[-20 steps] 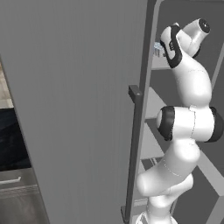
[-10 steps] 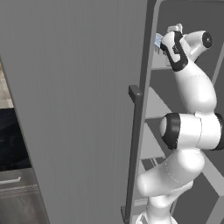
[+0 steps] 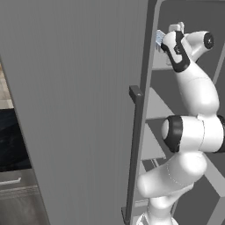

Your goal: Open the freezer door, pick up the ice cube tray from the freezer, and place it on the dining counter.

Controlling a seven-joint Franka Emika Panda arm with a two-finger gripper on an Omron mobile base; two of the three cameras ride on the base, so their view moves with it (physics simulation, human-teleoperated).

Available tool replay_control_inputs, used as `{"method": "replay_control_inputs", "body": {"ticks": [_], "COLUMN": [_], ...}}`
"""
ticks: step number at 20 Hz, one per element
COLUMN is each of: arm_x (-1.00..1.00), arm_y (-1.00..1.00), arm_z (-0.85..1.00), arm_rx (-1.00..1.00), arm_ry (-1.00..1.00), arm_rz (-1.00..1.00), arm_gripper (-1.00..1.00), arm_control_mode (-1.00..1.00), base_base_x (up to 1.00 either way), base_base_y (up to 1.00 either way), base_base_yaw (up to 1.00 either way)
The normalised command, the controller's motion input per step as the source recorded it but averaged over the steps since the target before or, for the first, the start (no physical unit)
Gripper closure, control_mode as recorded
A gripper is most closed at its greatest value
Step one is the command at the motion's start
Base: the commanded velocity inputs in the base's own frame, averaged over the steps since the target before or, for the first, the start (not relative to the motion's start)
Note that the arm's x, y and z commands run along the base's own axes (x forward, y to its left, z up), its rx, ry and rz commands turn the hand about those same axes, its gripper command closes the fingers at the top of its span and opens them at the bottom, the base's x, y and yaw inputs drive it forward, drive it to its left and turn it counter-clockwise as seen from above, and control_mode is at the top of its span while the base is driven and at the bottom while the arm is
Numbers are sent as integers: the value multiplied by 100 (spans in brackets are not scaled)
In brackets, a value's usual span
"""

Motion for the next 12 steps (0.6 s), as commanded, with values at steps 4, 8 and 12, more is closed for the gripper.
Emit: {"method": "replay_control_inputs", "body": {"ticks": [4,8,12], "arm_x": [-21,-29,-36], "arm_y": [21,23,27], "arm_z": [14,2,0], "arm_rx": [-2,-2,-1], "arm_ry": [5,4,0], "arm_rz": [0,0,0], "arm_gripper": [100,100,100], "arm_control_mode": [-100,-100,-100], "base_base_x": [0,0,0], "base_base_y": [0,0,0], "base_base_yaw": [0,0,0]}}
